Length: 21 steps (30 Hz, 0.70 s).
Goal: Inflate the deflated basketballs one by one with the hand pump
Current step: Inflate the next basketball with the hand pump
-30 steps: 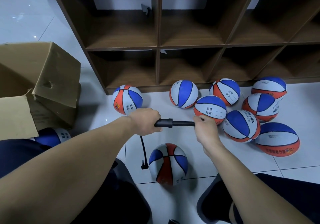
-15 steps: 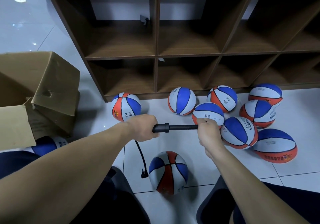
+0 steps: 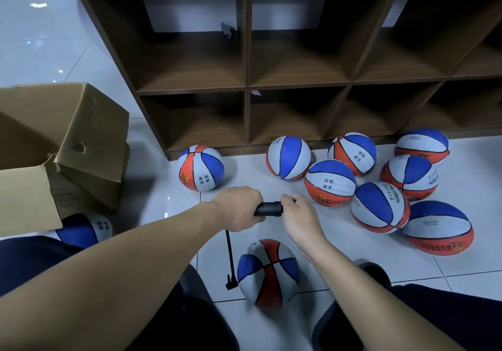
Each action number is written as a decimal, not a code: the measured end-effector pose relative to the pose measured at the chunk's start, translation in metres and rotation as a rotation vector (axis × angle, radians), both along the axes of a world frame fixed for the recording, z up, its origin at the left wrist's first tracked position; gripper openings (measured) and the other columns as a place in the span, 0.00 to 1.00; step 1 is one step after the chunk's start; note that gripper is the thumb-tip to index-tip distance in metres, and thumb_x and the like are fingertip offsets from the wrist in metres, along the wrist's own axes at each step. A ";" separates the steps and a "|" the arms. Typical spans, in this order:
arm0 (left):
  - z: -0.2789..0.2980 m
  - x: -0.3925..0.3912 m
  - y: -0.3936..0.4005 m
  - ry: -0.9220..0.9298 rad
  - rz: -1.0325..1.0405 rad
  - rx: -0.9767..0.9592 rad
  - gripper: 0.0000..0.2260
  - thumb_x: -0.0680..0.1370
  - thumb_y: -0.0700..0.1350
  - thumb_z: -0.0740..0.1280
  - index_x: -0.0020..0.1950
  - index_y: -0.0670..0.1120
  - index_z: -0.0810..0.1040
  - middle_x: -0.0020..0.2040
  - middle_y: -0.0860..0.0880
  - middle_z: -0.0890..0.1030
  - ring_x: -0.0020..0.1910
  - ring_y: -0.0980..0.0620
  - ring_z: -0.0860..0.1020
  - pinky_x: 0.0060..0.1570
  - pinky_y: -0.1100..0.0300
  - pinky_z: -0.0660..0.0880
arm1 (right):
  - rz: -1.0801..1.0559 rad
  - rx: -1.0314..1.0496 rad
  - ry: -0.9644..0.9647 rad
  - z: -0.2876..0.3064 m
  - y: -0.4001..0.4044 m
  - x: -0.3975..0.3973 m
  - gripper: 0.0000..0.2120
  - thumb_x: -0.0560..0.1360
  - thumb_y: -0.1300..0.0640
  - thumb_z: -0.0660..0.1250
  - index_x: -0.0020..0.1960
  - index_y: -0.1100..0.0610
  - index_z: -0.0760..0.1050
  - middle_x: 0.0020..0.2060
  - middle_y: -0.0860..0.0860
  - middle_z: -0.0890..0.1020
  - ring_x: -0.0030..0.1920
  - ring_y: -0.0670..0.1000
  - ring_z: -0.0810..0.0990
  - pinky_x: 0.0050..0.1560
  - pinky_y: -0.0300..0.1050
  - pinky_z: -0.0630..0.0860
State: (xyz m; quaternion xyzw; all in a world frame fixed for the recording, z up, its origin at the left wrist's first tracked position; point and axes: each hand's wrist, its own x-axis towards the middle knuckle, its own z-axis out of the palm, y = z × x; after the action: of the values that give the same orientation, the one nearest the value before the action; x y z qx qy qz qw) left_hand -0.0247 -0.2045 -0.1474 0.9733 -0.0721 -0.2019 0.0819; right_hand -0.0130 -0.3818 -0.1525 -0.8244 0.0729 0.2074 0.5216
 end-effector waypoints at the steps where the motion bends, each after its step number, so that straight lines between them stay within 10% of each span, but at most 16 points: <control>1: 0.000 0.001 0.001 -0.002 -0.009 0.002 0.12 0.83 0.57 0.68 0.50 0.49 0.80 0.39 0.50 0.79 0.35 0.51 0.76 0.30 0.56 0.66 | -0.003 0.005 0.009 -0.002 0.000 0.000 0.15 0.86 0.52 0.60 0.42 0.55 0.66 0.36 0.50 0.70 0.36 0.52 0.67 0.37 0.48 0.65; 21: 0.002 0.006 0.042 0.025 0.083 -0.096 0.13 0.83 0.56 0.70 0.41 0.55 0.75 0.37 0.52 0.80 0.36 0.51 0.79 0.35 0.57 0.72 | -0.270 0.023 -0.057 0.005 -0.046 0.044 0.15 0.83 0.55 0.64 0.38 0.54 0.67 0.32 0.47 0.68 0.33 0.50 0.65 0.33 0.42 0.64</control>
State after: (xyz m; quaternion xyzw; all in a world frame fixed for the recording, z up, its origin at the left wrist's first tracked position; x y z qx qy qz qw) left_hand -0.0185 -0.1621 -0.1456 0.9678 -0.0402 -0.2068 0.1378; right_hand 0.0315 -0.4277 -0.1474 -0.8065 0.1658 0.1130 0.5562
